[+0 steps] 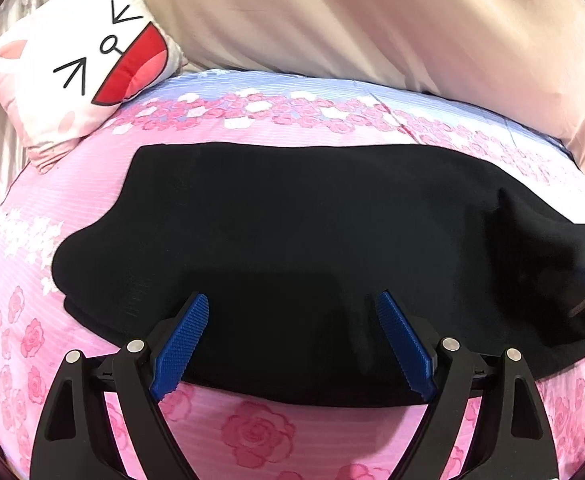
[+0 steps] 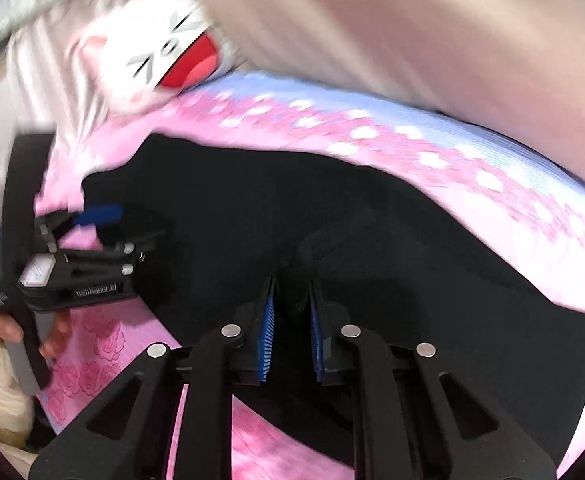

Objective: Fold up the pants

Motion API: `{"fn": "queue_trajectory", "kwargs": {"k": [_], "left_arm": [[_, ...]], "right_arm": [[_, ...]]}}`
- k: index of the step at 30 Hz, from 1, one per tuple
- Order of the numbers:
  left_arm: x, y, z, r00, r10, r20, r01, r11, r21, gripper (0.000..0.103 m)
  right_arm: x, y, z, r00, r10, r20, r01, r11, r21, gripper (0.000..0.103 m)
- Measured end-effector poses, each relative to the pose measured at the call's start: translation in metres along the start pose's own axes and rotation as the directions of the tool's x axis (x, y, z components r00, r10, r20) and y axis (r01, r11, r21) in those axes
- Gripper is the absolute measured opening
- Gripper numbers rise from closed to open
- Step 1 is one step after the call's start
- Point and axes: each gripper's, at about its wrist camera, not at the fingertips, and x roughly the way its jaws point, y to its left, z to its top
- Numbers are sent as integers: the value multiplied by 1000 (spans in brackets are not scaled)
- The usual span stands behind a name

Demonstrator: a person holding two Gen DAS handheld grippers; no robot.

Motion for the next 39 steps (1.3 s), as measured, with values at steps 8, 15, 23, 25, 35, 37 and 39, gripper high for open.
{"fn": "queue_trajectory", "kwargs": {"k": [8,15,23,25,35,37,39], "left_arm": [[-25,74,0,984,-170,58,179,960,-216,72],[-51,102,7,989,103,110,-71,962,-262,92],[5,118,-11,989,140,-56,-150,898,-414,91],[13,111,-7,986,162,-49,-168,904,-394,90],[-28,47,46,991,76,115,-45,967,-251,15],[-51,9,58,986,19,168,10,986,-168,15],[-67,-28,67,978,-26,208,45,995,-87,15]], "right_arm": [[-46,4,-18,992,2,125,-3,1000,12,57],[-77,-34,-38,981,-126,145,109,987,119,62],[-84,-49,-56,981,-139,134,115,979,168,62],[-84,-53,-59,980,-152,127,127,975,184,66],[-118,-107,-98,946,-289,149,231,920,317,78],[-127,-126,-111,936,-319,147,248,896,368,78],[-141,-149,-127,924,-352,147,261,864,430,78]]}}
